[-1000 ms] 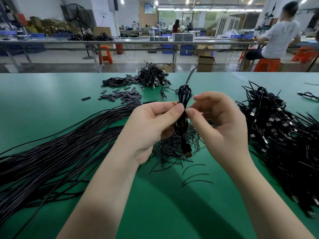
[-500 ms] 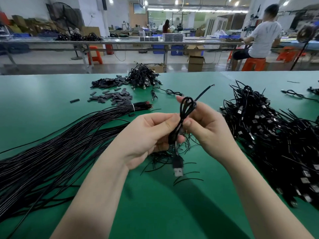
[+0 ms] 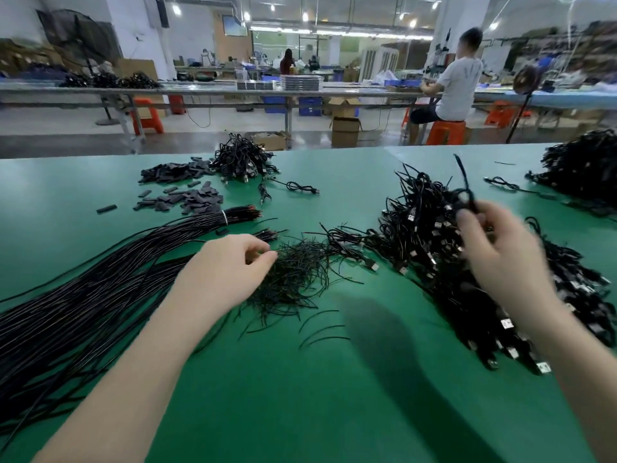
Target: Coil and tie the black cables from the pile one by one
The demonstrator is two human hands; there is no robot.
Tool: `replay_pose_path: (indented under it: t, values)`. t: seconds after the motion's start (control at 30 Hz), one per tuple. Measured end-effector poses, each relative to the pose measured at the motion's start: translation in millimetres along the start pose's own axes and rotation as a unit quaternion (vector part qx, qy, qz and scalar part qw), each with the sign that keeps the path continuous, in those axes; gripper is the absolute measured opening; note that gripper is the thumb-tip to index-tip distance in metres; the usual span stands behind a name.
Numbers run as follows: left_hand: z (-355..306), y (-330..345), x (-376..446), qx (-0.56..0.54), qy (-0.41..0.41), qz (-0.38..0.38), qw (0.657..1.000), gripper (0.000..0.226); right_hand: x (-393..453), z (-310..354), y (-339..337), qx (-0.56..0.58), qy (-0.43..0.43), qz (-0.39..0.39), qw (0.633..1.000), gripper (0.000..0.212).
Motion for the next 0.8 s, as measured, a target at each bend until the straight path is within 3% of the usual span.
replay_pose_path:
  t: [0.03,0.1,0.13,0.23,0.27,0.37,0.43,0.53,0.63,0.8]
  values:
    - [10.1,-2.0,3.4,0.041,-0.011,-0.011,0.999,0.030,12.7,-9.1,-24.0,-0.134,-0.042,-0.046,0.989,0.031]
    - [36.9,-3.0,9.3,0.123,-0.042,-0.021,0.991,0.031,29.6,-43.7,-57.7,-0.274,-0.016,-0.112,0.955,0.029]
    - [53.5,-3.5,11.9,0.160,-0.060,-0.026,0.985,0.031,35.1,-68.0,-62.4,-0.313,0.028,-0.094,0.945,0.030]
    - [103.4,-8.4,17.4,0.241,-0.094,-0.038,0.965,0.035,24.5,-145.0,-32.5,-0.354,0.186,0.130,0.907,0.051]
    - [119.8,-10.3,17.6,0.263,-0.102,-0.037,0.959,0.037,16.0,-157.4,-23.0,-0.334,0.213,0.168,0.903,0.057]
    - [165.9,-15.4,13.5,0.326,-0.125,-0.035,0.937,0.043,8.8,-152.8,-15.8,-0.288,0.228,0.143,0.919,0.069]
    - [192.6,-13.5,8.3,0.361,-0.135,-0.022,0.922,0.043,10.5,-133.8,-16.1,-0.299,0.198,0.088,0.929,0.068]
    - [216.7,-5.4,0.7,0.331,-0.148,-0.001,0.932,0.043,-0.9,-82.5,11.7,-0.309,0.077,0.051,0.947,0.061]
    - [219.1,-9.0,-0.4,0.293,-0.145,-0.052,0.944,0.033,-29.8,-36.6,70.6,-0.265,-0.005,0.096,0.959,0.053]
    - [221.1,-15.9,1.6,0.266,-0.148,-0.100,0.947,0.026,-87.4,18.2,169.5,-0.226,-0.088,0.226,0.943,0.056]
Point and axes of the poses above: each hand's wrist, its own x-axis towards the middle knuckle, its own y-axis out of the palm, z = x × y, the point moved 8 cm from there along x, towards the middle knuckle, and after that the axes turned 3 degrees about -y, right-handed, at the moved point
